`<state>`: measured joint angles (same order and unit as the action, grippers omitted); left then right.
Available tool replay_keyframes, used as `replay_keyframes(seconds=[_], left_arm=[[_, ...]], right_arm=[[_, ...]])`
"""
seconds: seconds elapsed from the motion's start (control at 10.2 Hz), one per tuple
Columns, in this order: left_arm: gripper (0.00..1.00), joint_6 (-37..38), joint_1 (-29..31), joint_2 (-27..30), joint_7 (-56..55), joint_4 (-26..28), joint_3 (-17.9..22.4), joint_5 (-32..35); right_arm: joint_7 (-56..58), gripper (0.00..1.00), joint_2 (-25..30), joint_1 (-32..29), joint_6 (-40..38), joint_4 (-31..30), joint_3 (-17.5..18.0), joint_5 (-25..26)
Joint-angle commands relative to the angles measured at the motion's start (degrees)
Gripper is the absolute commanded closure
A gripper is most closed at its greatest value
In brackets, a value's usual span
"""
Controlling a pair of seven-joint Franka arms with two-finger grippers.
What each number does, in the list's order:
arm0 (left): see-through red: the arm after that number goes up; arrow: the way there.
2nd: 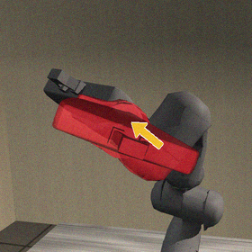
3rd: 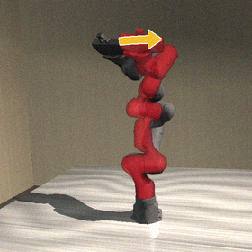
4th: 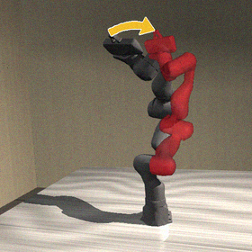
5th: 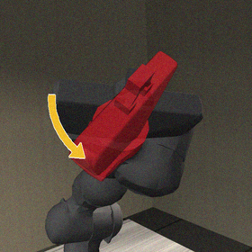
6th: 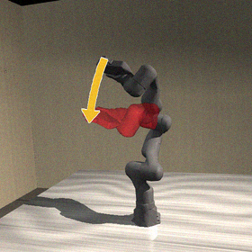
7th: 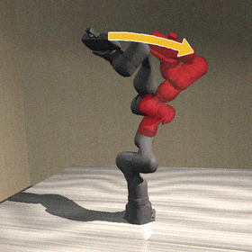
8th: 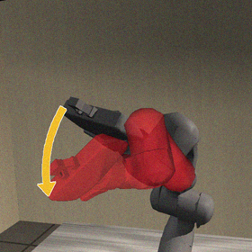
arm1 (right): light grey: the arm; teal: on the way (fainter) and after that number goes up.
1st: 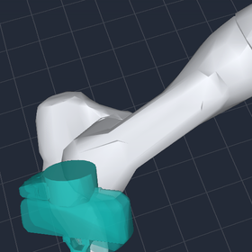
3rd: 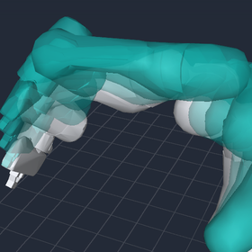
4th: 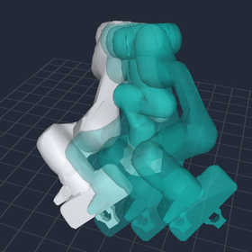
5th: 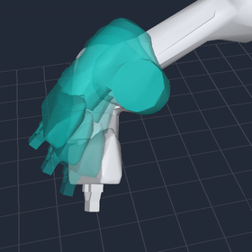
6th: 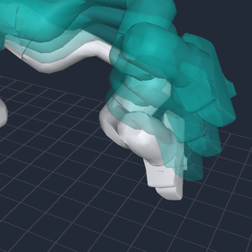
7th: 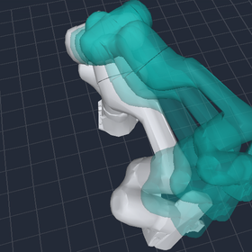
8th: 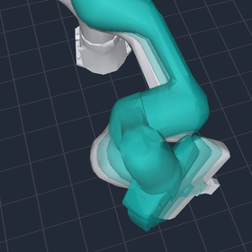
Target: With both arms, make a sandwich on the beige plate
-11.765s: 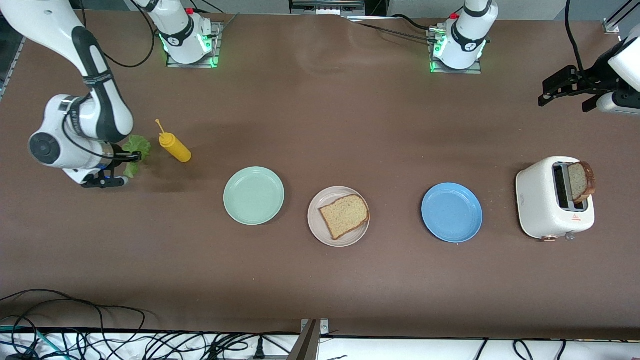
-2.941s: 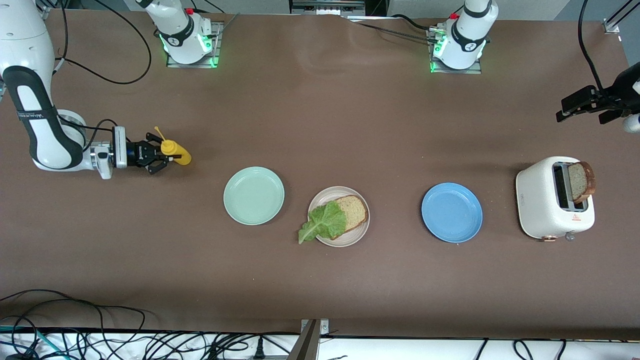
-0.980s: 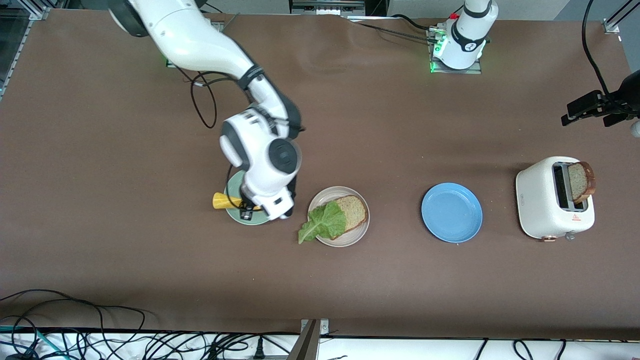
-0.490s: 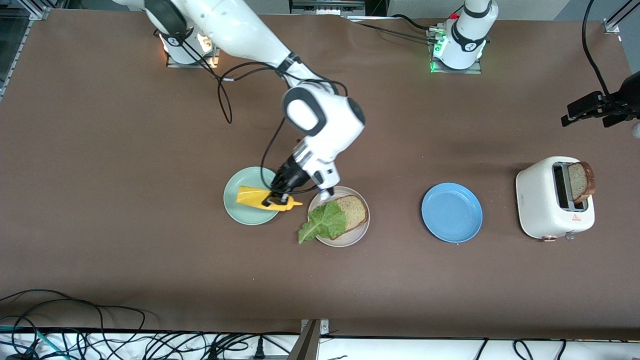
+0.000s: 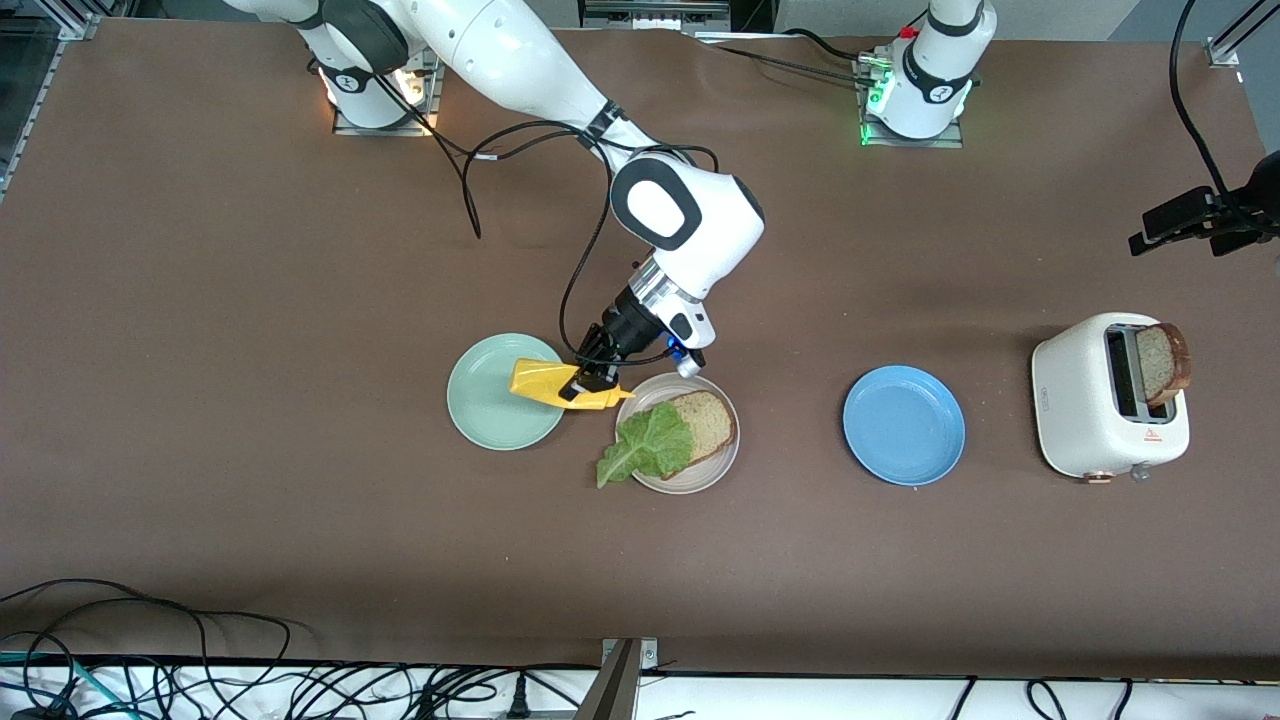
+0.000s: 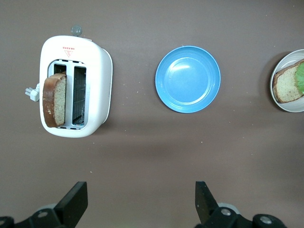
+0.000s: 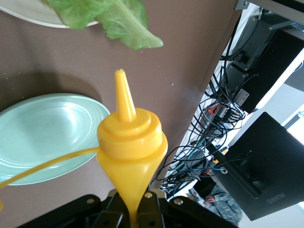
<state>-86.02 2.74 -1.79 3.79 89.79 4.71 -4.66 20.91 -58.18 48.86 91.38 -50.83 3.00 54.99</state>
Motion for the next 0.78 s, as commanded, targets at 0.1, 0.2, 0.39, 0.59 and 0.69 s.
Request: replay_keyframes(seconds=[0.1, 0.2, 0.39, 0.59, 0.69], left_arm=[[0.0, -0.1, 0.7, -0.5, 1.0, -1.0, -0.2, -1.1], [0.0, -0.1, 0.7, -0.5, 1.0, -1.0, -0.2, -1.1], [0.0, -0.1, 0.7, -0.5, 1.0, -1.0, -0.2, -1.1], [0.0, 0.0, 0.7, -0.5, 1.0, -1.0, -0.2, -1.1], [0.0, 0.0, 0.7, -0.5, 1.0, -1.0, -0.2, -1.1]], right_arm=[[1.3, 1.0, 8.8, -5.6, 1.0, -5.6, -0.2, -14.4], [1.4, 1.0, 11.7, -8.1, 2.7, -9.2, -0.2, -19.2], [3.1, 1.0, 19.1, -12.6, 7.3, -19.3, -0.3, -27.4], [8.4, 1.0, 26.4, -18.8, 12.3, -28.9, -0.3, -40.0], [14.2, 1.0, 29.7, -21.9, 15.7, -33.8, -0.3, -44.8]])
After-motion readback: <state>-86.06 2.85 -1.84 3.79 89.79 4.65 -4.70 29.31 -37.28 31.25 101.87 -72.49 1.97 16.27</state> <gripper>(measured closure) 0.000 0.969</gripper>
